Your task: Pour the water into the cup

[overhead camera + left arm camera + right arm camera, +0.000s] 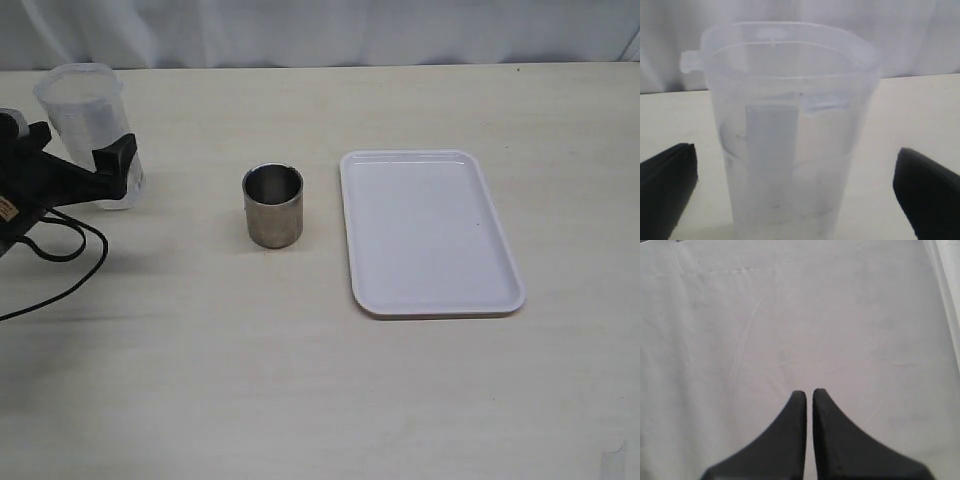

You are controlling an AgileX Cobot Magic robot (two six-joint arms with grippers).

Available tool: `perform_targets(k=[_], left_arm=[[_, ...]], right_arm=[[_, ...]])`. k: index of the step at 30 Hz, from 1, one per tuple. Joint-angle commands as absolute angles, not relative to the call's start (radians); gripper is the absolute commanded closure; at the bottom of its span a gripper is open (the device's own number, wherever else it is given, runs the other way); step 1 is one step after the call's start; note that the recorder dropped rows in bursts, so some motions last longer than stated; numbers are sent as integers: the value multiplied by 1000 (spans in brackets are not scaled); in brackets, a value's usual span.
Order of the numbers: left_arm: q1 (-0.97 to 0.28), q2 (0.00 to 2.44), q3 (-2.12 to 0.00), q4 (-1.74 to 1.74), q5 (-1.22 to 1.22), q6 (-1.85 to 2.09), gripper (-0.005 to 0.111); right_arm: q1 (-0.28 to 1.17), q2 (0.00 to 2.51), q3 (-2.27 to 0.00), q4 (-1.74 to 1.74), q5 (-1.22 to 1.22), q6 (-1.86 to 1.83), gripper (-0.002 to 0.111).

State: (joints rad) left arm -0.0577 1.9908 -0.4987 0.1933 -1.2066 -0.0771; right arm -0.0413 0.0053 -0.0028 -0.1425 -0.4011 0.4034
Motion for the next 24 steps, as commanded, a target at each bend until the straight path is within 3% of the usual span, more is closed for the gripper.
perform_targets(k=[1, 24], left_arm=[[-54, 2032, -549, 175, -1221, -74, 2], [-54, 2187, -753, 180, -1209, -78, 2]], right_arm=[[-44, 0, 0, -150, -388, 404, 104], [-44, 0, 0, -167, -384, 404, 104]])
